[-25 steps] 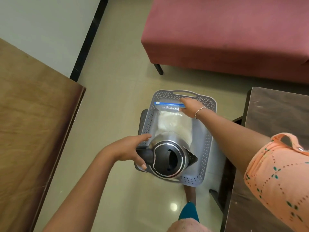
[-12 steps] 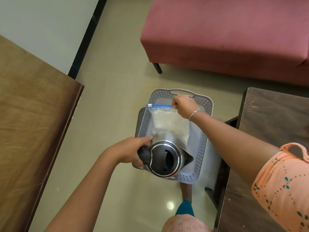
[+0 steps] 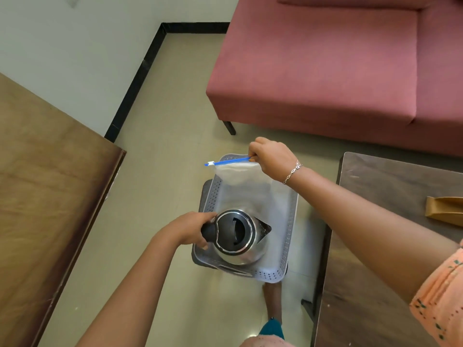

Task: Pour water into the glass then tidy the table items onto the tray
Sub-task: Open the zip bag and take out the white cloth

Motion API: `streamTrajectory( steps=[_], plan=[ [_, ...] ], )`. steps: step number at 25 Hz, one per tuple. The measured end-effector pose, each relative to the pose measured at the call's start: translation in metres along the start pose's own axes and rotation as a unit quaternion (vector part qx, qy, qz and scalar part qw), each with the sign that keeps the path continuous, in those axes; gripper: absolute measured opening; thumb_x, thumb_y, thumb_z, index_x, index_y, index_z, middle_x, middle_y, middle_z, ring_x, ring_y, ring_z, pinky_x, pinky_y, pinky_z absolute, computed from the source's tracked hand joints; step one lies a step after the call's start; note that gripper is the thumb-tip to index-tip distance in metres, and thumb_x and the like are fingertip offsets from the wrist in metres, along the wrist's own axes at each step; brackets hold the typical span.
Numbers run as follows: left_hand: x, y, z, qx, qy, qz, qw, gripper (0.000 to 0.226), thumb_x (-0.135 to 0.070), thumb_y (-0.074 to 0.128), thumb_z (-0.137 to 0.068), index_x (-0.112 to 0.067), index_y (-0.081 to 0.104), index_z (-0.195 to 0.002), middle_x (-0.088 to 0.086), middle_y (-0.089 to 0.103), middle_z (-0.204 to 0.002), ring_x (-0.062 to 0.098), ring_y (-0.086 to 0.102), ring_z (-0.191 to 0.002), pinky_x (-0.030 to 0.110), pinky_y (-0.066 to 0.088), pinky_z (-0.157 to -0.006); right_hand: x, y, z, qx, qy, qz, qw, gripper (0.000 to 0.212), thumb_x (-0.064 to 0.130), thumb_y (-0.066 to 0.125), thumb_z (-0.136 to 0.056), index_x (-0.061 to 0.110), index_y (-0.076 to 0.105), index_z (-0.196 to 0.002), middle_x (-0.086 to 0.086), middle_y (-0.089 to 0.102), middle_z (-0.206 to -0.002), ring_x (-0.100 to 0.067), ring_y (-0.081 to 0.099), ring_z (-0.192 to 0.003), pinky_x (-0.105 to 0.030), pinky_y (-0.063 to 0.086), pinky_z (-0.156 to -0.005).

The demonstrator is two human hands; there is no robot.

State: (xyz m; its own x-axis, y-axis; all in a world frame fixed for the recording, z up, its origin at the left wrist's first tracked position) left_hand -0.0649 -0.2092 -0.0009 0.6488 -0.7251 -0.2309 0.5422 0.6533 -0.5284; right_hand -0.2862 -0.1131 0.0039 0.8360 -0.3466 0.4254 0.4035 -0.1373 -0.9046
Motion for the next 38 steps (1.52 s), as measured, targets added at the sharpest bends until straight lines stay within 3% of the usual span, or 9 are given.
streamTrajectory(
  steps=[2, 4, 7, 10, 13, 16, 26, 32, 38],
  plan=[
    [-0.011, -0.007, 0.013, -0.051, -0.005, 0.005, 0.999, 0.07, -0.017, 0.075, -0.07, -0.02, 0.043, -0.133, 0.002, 0.056, -0.13, 0.024, 0.053, -0.115, 0.037, 0.045, -0.095, 0.0, -0.018, 0.016, -0.024, -0.003, -0.006, 1.0, 0.015, 0.014, 0.047, -0.093, 0.005, 0.058, -0.096, -0.013, 0.057, -0.101, -0.036, 0.057, -0.081, -0.031, 0.03, -0.058],
    [-0.035, -0.018, 0.032, -0.225, 0.027, 0.049, 0.973, 0.06, -0.021, 0.071, -0.076, -0.017, 0.047, -0.131, 0.002, 0.056, -0.129, 0.022, 0.053, -0.117, 0.033, 0.043, -0.097, -0.001, -0.039, 0.036, -0.054, -0.008, -0.014, 0.998, 0.014, 0.014, 0.05, -0.092, 0.004, 0.059, -0.093, -0.013, 0.057, -0.097, -0.036, 0.056, -0.077, -0.031, 0.03, -0.057],
    [-0.095, -0.027, 0.069, -0.49, 0.14, 0.171, 0.843, 0.04, -0.018, 0.07, -0.079, -0.01, 0.059, -0.116, 0.0, 0.062, -0.112, 0.009, 0.055, -0.103, 0.009, 0.036, -0.089, -0.004, -0.076, 0.076, -0.097, -0.026, -0.014, 0.995, 0.012, 0.014, 0.055, -0.089, 0.004, 0.06, -0.087, -0.013, 0.058, -0.091, -0.037, 0.057, -0.07, -0.033, 0.034, -0.054],
    [-0.154, -0.017, 0.095, -0.573, 0.191, 0.256, 0.754, 0.029, -0.012, 0.068, -0.079, -0.014, 0.059, -0.107, -0.004, 0.059, -0.101, -0.003, 0.052, -0.092, 0.001, 0.035, -0.086, -0.012, -0.112, 0.128, -0.138, -0.032, -0.022, 0.99, 0.008, 0.011, 0.059, -0.085, 0.004, 0.061, -0.083, -0.012, 0.06, -0.086, -0.035, 0.057, -0.064, -0.031, 0.035, -0.051],
    [-0.199, 0.003, 0.107, -0.564, 0.212, 0.354, 0.716, 0.027, -0.006, 0.066, -0.081, -0.019, 0.057, -0.103, -0.001, 0.061, -0.098, 0.008, 0.058, -0.095, 0.019, 0.045, -0.089, -0.025, -0.134, 0.184, -0.167, -0.034, -0.036, 0.985, 0.01, 0.014, 0.056, -0.081, 0.006, 0.061, -0.078, -0.01, 0.059, -0.08, -0.033, 0.058, -0.059, -0.031, 0.041, -0.048],
    [-0.239, 0.026, 0.114, -0.546, 0.237, 0.395, 0.7, 0.022, -0.005, 0.064, -0.082, -0.022, 0.063, -0.095, 0.0, 0.06, -0.089, 0.01, 0.06, -0.086, 0.022, 0.049, -0.082, -0.046, -0.15, 0.239, -0.188, -0.021, -0.051, 0.981, 0.014, 0.017, 0.053, -0.079, 0.006, 0.06, -0.076, -0.009, 0.058, -0.077, -0.029, 0.055, -0.054, -0.033, 0.045, -0.048],
    [-0.337, 0.092, 0.128, -0.473, 0.34, 0.424, 0.694, 0.009, -0.007, 0.064, -0.076, -0.01, 0.071, -0.08, 0.003, 0.069, -0.078, 0.01, 0.064, -0.073, 0.025, 0.053, -0.071, -0.103, -0.167, 0.371, -0.213, 0.065, -0.072, 0.972, 0.005, 0.001, 0.071, -0.074, 0.004, 0.066, -0.074, -0.01, 0.063, -0.074, -0.019, 0.056, -0.057, 0.007, 0.034, -0.061],
    [-0.378, 0.12, 0.134, -0.466, 0.381, 0.36, 0.712, 0.005, -0.018, 0.066, -0.074, -0.021, 0.07, -0.075, -0.003, 0.068, -0.078, 0.009, 0.063, -0.068, 0.026, 0.052, -0.064, -0.085, -0.162, 0.403, -0.25, 0.029, -0.118, 0.96, 0.03, 0.033, 0.06, -0.078, 0.01, 0.072, -0.094, -0.004, 0.072, -0.093, -0.01, 0.064, -0.083, -0.001, 0.039, -0.077],
    [-0.397, 0.13, 0.138, -0.448, 0.416, 0.348, 0.711, 0.007, -0.022, 0.066, -0.073, -0.02, 0.07, -0.078, -0.018, 0.067, -0.076, 0.006, 0.063, -0.068, 0.017, 0.051, -0.065, -0.071, -0.156, 0.415, -0.328, 0.028, -0.173, 0.928, 0.03, 0.032, 0.056, -0.079, 0.008, 0.073, -0.086, -0.005, 0.072, -0.082, -0.011, 0.056, -0.085, 0.001, 0.039, -0.074]
  ],
)
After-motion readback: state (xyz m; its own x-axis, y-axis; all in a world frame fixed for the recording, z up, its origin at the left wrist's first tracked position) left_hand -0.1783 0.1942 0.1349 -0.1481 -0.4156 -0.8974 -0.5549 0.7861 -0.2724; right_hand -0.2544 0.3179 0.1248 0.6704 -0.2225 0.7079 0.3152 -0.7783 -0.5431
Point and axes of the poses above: each hand's wrist, its own z-axis away from the middle knuckle, its own y-axis out of the palm, x = y × z, the point moved 1 cm from there along -z, towards the middle knuckle
